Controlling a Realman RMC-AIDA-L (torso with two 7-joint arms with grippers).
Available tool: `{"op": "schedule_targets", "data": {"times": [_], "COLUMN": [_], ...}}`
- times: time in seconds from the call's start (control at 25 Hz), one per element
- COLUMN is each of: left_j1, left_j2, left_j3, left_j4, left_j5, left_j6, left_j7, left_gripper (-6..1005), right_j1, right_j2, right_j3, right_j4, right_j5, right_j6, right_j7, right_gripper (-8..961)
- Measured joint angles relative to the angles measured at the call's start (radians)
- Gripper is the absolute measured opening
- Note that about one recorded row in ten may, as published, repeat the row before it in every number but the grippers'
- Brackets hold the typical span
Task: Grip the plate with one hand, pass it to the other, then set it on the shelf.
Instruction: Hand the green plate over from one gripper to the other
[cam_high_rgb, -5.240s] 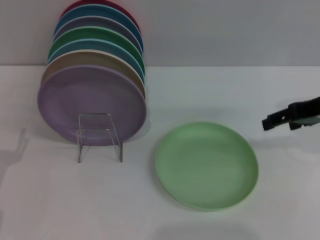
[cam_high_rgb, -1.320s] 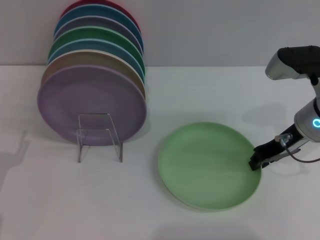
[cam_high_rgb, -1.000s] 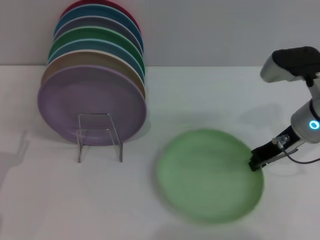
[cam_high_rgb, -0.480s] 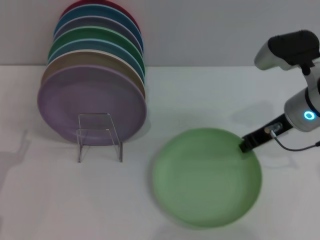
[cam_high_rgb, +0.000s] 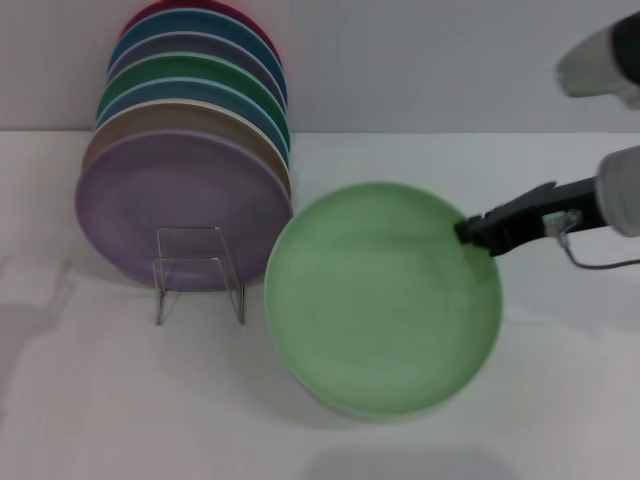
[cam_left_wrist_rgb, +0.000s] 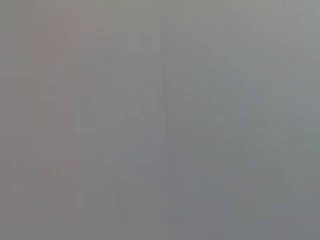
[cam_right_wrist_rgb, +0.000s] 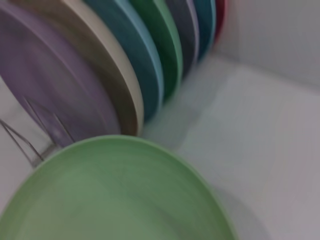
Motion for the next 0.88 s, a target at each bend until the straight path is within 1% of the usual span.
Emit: {"op": "schedule_targets", "data": {"times": [0.04, 0.08, 0.12, 0.16, 0.2, 0.24, 0.28, 0.32, 0.36, 0.4, 0.44, 0.48, 0.52, 0.56, 0.6, 0.64, 0.68, 0.72, 0.76, 0.8, 0.84, 0.88], "left_j1": [0.023, 0.023, 0.064, 0.064, 0.077, 0.119, 0.119, 0.142, 0.157, 0.168, 0.191, 0.191, 0.197, 0.198, 0.198, 0.18, 0.18, 0.16, 0.16, 0.148, 0.142, 0.133], "left_j2": [0.014, 0.014, 0.069, 0.069, 0.104, 0.209, 0.209, 0.265, 0.295, 0.319, 0.364, 0.364, 0.385, 0.426, 0.426, 0.479, 0.479, 0.529, 0.529, 0.552, 0.565, 0.576], "left_j3": [0.032, 0.032, 0.112, 0.112, 0.15, 0.249, 0.249, 0.285, 0.299, 0.304, 0.306, 0.306, 0.302, 0.301, 0.301, 0.3, 0.3, 0.302, 0.302, 0.303, 0.302, 0.297], "left_j4": [-0.06, -0.06, -0.196, -0.196, -0.264, -0.486, -0.486, -0.626, -0.71, -0.787, -0.966, -0.966, -1.042, -1.167, -1.167, -1.295, -1.295, -1.406, -1.406, -1.471, -1.51, -1.578], "left_j5": [0.0, 0.0, -0.001, -0.001, 0.0, 0.0, 0.0, 0.001, 0.002, 0.001, 0.002, 0.002, 0.002, 0.003, 0.003, 0.001, 0.001, 0.002, 0.002, 0.001, 0.001, 0.0], "left_j6": [-0.017, -0.017, -0.093, -0.093, -0.151, -0.348, -0.348, -0.489, -0.571, -0.656, -0.852, -0.852, -0.949, -1.113, -1.113, -1.289, -1.289, -1.431, -1.431, -1.503, -1.552, -1.63], "left_j7": [-0.034, -0.034, -0.116, -0.116, -0.151, -0.211, -0.211, -0.223, -0.225, -0.223, -0.215, -0.215, -0.211, -0.213, -0.213, -0.234, -0.234, -0.254, -0.254, -0.255, -0.255, -0.249], "left_gripper": [766, 766, 766, 766, 766, 766, 766, 766, 766, 766, 766, 766, 766, 766, 766, 766, 766, 766, 766, 766, 766, 766], "right_j1": [-0.055, -0.055, -0.115, -0.115, -0.151, -0.213, -0.213, -0.236, -0.261, -0.284, -0.328, -0.328, -0.346, -0.381, -0.381, -0.404, -0.404, -0.415, -0.425, -0.432, -0.441, -0.441], "right_j2": [0.0, 0.0, 0.001, 0.001, 0.001, 0.001, 0.001, 0.001, 0.002, 0.003, 0.004, 0.004, 0.005, 0.007, 0.007, 0.008, 0.008, 0.009, 0.009, 0.009, 0.009, 0.009], "right_j3": [-0.001, -0.001, 0.0, 0.0, 0.0, 0.005, 0.005, 0.007, 0.01, 0.01, 0.004, 0.004, 0.002, -0.001, -0.001, -0.007, -0.007, -0.01, -0.015, -0.016, -0.017, -0.017], "right_j4": [0.071, 0.071, 0.135, 0.135, 0.164, 0.212, 0.212, 0.226, 0.235, 0.239, 0.233, 0.233, 0.226, 0.204, 0.204, 0.179, 0.179, 0.164, 0.143, 0.124, 0.08, 0.08], "right_j5": [0.038, 0.038, 0.083, 0.083, 0.111, 0.157, 0.157, 0.172, 0.184, 0.199, 0.248, 0.248, 0.277, 0.34, 0.34, 0.393, 0.393, 0.424, 0.467, 0.505, 0.592, 0.592], "right_j6": [-0.011, -0.011, -0.04, -0.04, -0.064, -0.11, -0.11, -0.131, -0.155, -0.183, -0.245, -0.245, -0.273, -0.331, -0.331, -0.39, -0.39, -0.419, -0.446, -0.461, -0.486, -0.486], "right_j7": [-0.034, -0.034, -0.071, -0.071, -0.094, -0.139, -0.139, -0.159, -0.183, -0.21, -0.28, -0.28, -0.321, -0.408, -0.408, -0.489, -0.489, -0.541, -0.606, -0.659, -0.776, -0.776], "right_gripper": [13, 13, 13, 13, 13, 13, 12, 12, 12, 12, 12, 12, 12, 12, 12, 12, 12, 12, 12, 12, 12, 12]}}
